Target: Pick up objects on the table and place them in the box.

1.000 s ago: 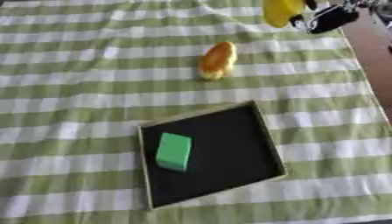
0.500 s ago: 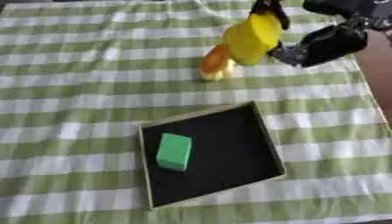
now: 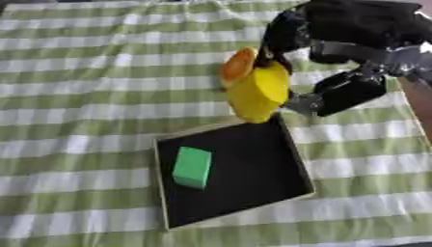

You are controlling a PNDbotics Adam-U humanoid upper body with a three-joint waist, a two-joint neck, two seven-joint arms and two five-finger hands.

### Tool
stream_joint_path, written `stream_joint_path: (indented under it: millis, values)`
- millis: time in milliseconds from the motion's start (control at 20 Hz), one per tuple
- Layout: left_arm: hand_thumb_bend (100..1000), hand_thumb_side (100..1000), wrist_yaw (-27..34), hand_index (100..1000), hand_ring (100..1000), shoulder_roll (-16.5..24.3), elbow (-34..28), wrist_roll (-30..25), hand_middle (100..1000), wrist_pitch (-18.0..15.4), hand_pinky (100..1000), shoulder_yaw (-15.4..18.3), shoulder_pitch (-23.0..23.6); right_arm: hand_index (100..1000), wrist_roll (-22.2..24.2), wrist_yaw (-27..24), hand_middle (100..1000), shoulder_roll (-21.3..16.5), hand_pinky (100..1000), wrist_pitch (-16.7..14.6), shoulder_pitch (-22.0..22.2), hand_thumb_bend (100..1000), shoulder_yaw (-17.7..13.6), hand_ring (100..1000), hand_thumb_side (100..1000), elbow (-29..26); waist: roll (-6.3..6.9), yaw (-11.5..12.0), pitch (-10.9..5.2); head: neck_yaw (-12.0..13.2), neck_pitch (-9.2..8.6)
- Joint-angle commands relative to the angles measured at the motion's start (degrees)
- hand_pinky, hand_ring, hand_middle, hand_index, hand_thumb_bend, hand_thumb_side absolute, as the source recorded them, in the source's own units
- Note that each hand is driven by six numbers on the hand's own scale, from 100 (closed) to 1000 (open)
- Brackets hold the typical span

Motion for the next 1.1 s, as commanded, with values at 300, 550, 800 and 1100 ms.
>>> stream_joint_path:
  millis: [300, 550, 800, 1100]
  values:
    - [100, 485, 0.3, 930, 846, 0.5, -1.1, -0.3, 786, -0.2, 843, 0.0, -0.8, 450, 4.5, 5.8, 387, 0.9, 754, -0.1, 1.2, 100, 3.4, 640, 162, -0.9, 0.01, 0.1, -1.18, -0.5, 0.28]
    - [100, 484, 0.3, 931, 846, 0.4, -1.1, -0.2, 787, -0.1, 844, 0.2, -0.7, 528, 5.8, 8.8, 475, 1.2, 778, -1.3, 2.4, 173, 4.4, 694, 167, -0.9, 0.11, 0.2, -1.05, -0.6, 0.46]
    - [100, 485, 0.3, 931, 846, 0.4, -1.1, -0.2, 787, -0.1, 843, 0.2, -0.8, 808, 9.9, 10.8, 737, 0.8, 844, -5.9, 2.9, 286, 5.2, 830, 206, -0.9, 0.13, 0.1, -1.05, -0.4, 0.69]
    - [100, 486, 0.4, 932, 846, 0.3, -1.1, -0.1, 787, -0.1, 844, 0.2, -0.6, 944, 15.1, 12.7, 883, 0.3, 923, -9.5, 3.5, 268, 4.0, 960, 288, -0.8, 0.08, 0.0, -1.15, -0.2, 0.69]
